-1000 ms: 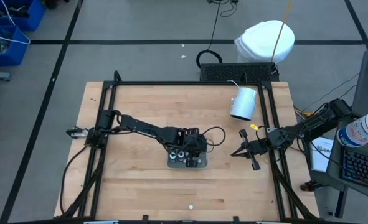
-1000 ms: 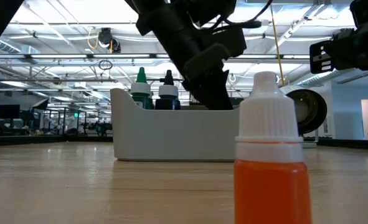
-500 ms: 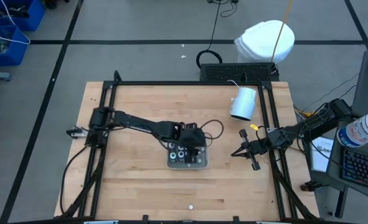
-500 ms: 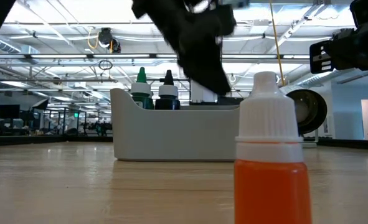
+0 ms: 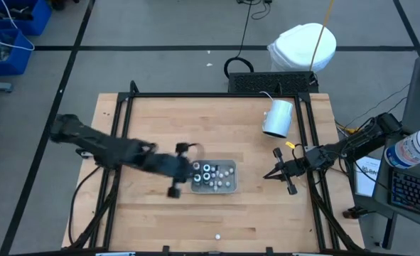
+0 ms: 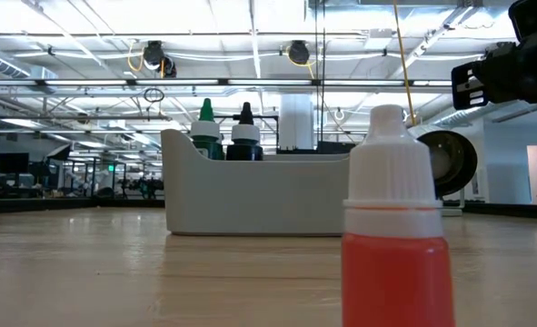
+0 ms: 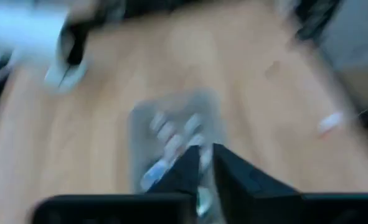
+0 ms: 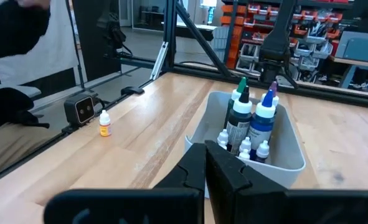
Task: Pick & Place food coloring
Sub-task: Put the small orange food coloring bottle into the gray bin
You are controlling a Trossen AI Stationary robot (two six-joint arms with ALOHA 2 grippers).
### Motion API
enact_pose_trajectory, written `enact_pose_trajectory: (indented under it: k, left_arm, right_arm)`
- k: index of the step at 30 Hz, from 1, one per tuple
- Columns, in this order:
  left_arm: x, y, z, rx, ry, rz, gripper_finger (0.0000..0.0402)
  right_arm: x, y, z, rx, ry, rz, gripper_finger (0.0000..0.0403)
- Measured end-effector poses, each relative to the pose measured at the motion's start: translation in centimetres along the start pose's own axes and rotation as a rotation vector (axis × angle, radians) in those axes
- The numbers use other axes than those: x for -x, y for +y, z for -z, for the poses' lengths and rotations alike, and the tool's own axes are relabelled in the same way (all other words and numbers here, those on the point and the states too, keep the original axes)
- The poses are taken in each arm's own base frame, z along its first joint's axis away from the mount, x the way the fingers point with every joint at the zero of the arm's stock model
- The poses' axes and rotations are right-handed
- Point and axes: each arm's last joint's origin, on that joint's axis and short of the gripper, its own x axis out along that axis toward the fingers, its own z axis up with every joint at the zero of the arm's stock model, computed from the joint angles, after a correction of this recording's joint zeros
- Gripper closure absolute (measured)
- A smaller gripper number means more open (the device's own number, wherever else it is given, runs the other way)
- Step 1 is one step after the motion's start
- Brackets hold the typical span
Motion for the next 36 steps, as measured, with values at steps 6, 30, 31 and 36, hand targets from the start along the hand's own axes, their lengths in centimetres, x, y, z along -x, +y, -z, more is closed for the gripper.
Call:
enact_pose_trajectory:
  k: [6, 30, 31, 36]
  left_arm:
    - [-0.7, -1.8, 8.7, 0.047, -0.432, 0.052, 0.0385]
    - [3.4, 1.1, 20.4, -0.077, -0.702, -0.12, 0.0394]
    - [3.9, 1.2, 20.6, -0.084, -0.699, -0.129, 0.0394]
    - [5.8, 2.0, 21.9, -0.072, -0.699, -0.144, 0.0397]
  right_arm:
    - [0.0, 0.0, 0.0, -0.021, 0.003, -0.001, 0.0403]
    - [0.0, 0.1, 0.2, -0.052, 0.011, -0.005, 0.0403]
    - [0.0, 0.1, 0.1, -0.049, -0.004, -0.004, 0.0403]
    - [0.1, 0.0, -0.2, -0.045, -0.042, -0.002, 0.0403]
